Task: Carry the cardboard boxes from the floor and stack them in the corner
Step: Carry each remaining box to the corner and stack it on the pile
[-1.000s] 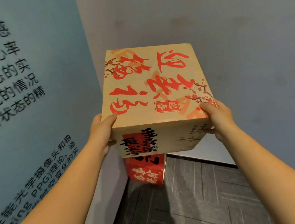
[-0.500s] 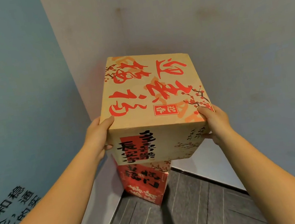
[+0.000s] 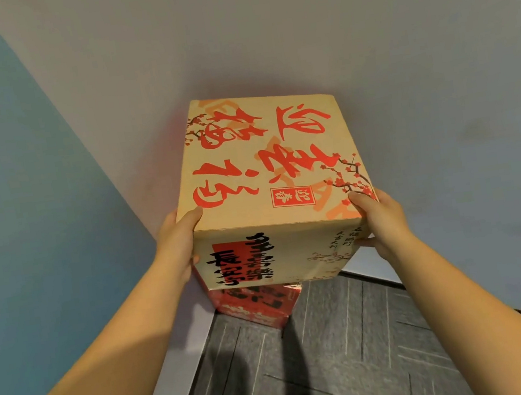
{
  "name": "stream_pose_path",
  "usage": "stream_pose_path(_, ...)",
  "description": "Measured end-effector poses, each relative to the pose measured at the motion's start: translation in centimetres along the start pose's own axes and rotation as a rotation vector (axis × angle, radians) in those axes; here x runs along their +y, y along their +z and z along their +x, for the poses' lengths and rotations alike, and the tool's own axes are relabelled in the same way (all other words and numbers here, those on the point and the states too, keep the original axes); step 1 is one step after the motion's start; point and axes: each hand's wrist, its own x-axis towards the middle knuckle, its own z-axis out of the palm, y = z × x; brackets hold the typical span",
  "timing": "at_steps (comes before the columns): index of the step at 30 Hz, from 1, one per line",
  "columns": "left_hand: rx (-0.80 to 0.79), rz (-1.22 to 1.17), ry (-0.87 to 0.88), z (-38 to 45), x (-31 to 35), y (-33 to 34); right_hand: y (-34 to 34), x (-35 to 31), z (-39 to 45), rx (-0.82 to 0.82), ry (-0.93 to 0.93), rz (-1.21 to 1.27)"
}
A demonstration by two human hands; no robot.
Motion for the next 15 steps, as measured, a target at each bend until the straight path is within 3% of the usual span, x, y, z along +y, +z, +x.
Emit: stream_pose_path(15,0.053,-0.071,-0.056,6.0,-3.5,-1.7,2.8,2.8,2.2,-0.009,0.014,-0.030)
